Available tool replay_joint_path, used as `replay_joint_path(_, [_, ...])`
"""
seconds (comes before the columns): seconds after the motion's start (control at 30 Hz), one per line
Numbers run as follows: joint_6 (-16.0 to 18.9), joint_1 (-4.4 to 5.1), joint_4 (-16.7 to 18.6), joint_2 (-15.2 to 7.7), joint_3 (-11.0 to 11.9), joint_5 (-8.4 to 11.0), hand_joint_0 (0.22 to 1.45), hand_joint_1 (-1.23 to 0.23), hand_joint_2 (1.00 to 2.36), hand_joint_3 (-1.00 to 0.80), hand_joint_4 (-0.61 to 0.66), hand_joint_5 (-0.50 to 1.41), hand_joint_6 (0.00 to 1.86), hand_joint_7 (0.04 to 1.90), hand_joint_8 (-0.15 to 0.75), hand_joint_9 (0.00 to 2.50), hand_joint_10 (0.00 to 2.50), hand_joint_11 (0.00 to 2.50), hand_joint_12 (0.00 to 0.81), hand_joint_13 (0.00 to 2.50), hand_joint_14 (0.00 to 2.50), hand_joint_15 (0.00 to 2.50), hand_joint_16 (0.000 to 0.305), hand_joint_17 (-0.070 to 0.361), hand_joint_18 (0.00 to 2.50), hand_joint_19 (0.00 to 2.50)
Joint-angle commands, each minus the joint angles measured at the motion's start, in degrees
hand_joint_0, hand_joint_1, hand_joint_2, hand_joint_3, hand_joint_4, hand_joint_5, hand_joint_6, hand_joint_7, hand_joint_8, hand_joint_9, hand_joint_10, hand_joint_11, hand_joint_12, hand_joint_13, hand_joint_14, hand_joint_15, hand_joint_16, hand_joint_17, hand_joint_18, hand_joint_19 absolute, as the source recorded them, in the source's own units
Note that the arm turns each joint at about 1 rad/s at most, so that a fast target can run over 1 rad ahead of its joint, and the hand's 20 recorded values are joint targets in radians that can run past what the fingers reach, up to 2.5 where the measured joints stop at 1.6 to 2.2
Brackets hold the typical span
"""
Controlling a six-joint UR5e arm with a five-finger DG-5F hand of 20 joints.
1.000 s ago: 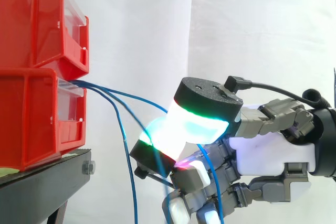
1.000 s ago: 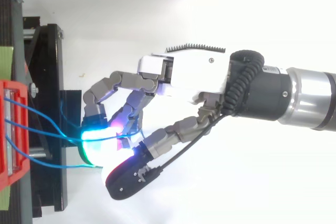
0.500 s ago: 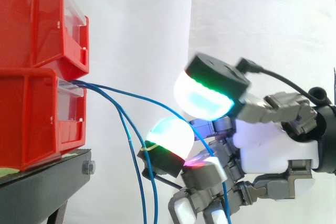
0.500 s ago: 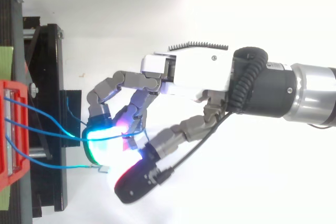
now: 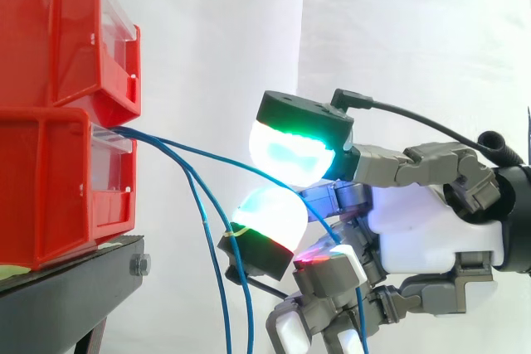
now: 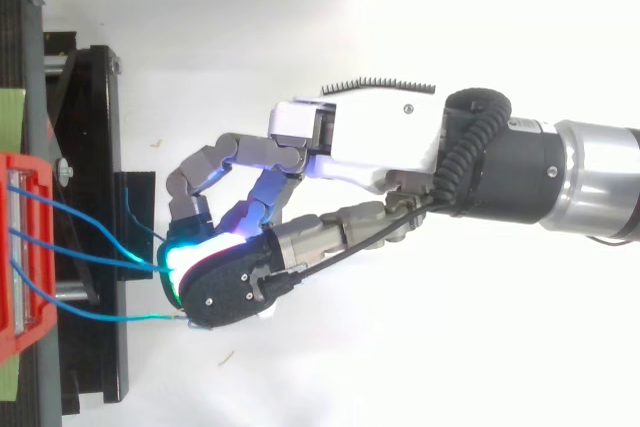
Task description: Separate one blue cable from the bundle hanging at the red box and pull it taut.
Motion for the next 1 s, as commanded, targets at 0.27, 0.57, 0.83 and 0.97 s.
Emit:
replay_joint_path(0.27, [0.00, 0.28, 0.09, -0.05, 0.01, 0.33, 0.62, -0.75, 1.02, -0.16, 0.15, -0.18, 0.85, 1.28, 0.368, 1.13, 0.02, 1.09, 0.428, 0.87, 0.02, 0.66, 0.051, 0.116, 0.95, 0.79])
replay_joint_path(0.57, [0.00, 0.37, 0.17, -0.05, 0.01, 0.50, 0.59, -0.68, 1.00, -0.46, 0.17, -0.19, 0.86, 1.11, 0.366, 1.12, 0.02, 1.08, 0.426, 0.87, 0.02, 0.67, 0.051, 0.115, 0.94, 0.79])
replay_joint_path(0.83, [0.00, 0.46, 0.26, -0.05, 0.01, 0.85, 0.57, -0.18, 1.00, -0.50, 0.11, -0.15, 0.67, 1.23, 0.352, 1.13, 0.03, 1.00, 0.434, 0.94, 0.02, 0.69, 0.053, 0.119, 0.98, 0.86])
replay_joint_path(0.97, [0.00, 0.46, 0.26, -0.05, 0.01, 0.85, 0.62, -0.34, 1.01, -0.41, 0.12, -0.15, 0.68, 1.25, 0.355, 1.12, 0.02, 1.01, 0.431, 0.95, 0.02, 0.70, 0.052, 0.117, 0.97, 0.85])
